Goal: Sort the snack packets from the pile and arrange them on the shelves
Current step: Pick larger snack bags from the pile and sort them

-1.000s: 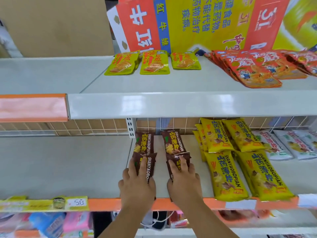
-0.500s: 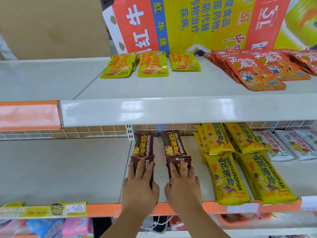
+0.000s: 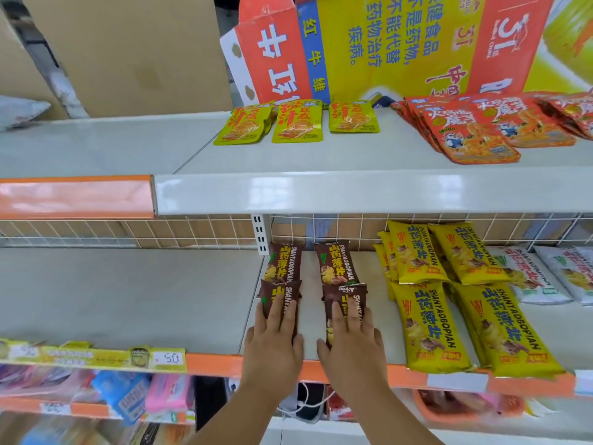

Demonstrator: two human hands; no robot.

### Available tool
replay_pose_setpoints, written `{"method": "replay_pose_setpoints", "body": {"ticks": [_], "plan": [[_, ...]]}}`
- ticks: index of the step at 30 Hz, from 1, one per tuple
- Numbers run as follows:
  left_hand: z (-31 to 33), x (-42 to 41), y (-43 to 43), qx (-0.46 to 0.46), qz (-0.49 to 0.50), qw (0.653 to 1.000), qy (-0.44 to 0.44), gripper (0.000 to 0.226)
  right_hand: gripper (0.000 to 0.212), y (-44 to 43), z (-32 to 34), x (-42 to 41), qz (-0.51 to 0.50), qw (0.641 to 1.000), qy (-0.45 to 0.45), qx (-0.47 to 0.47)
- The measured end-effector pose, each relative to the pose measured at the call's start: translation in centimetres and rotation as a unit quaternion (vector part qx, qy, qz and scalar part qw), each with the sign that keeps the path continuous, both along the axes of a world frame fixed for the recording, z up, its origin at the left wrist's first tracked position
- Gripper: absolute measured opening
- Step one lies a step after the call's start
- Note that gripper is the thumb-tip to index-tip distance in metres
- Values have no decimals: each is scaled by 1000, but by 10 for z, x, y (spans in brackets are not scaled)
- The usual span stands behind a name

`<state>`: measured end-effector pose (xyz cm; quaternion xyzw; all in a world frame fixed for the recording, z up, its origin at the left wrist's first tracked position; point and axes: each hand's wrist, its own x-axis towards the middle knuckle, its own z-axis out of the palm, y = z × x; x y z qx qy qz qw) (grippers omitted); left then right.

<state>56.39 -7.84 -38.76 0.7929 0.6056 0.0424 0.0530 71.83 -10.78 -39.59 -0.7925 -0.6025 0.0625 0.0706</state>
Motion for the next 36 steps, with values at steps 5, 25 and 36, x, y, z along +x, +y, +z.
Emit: {"method": "replay_pose_setpoints", "body": {"ticks": [5,25,36], "plan": [[8,-5,-23,-36,-22,999,15,63,82,-22,3,3,26,999,-5,-27],[159,-214,-112,125,54,988,-75,68,47,-84,178,-151,196,972,-3,134],[336,-403,-201,264,182,939,-123,48,34,-118,341,-300,297,911,-26,286]]}}
